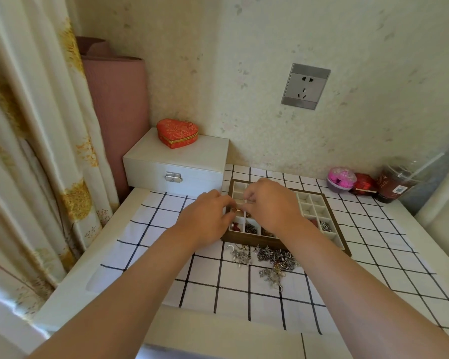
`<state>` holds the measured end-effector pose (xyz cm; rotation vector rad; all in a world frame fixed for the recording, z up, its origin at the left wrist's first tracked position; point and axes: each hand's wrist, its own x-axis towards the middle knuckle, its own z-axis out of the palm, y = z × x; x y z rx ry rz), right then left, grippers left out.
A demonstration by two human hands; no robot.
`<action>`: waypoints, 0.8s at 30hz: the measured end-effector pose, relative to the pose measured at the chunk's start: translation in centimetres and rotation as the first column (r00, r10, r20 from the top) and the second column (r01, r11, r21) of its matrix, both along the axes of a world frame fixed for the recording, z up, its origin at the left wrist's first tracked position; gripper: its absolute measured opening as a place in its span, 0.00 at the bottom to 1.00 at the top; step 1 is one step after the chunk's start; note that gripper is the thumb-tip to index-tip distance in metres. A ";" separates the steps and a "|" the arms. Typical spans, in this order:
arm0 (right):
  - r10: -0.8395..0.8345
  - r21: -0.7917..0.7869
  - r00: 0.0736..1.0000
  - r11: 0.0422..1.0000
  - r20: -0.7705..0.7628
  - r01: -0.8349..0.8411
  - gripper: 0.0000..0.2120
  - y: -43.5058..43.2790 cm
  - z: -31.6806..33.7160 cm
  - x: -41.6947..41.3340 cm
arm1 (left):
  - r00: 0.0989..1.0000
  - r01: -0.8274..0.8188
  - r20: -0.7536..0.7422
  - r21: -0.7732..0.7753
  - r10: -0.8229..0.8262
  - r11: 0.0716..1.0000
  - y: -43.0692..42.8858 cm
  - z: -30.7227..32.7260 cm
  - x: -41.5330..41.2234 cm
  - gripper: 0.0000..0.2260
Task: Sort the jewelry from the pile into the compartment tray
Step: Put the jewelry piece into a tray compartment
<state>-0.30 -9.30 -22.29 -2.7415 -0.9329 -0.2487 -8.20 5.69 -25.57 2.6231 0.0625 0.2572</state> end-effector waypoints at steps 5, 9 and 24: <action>-0.001 -0.025 1.000 1.000 -0.028 0.000 0.10 0.3 -0.5 -0.3 | 1.000 -0.023 0.006 -0.098 0.024 0.995 -0.1 -0.1 0.2 0.09; 0.043 0.008 0.995 0.999 -0.086 -0.043 0.11 0.2 -0.6 -0.3 | 0.999 -0.021 0.032 -0.046 0.023 0.999 0.0 -0.1 0.1 0.10; 0.174 0.069 0.980 0.983 -0.102 -0.167 0.09 -1.7 0.5 -0.7 | 0.999 0.018 0.042 0.082 -0.021 0.996 -0.3 0.6 -1.0 0.17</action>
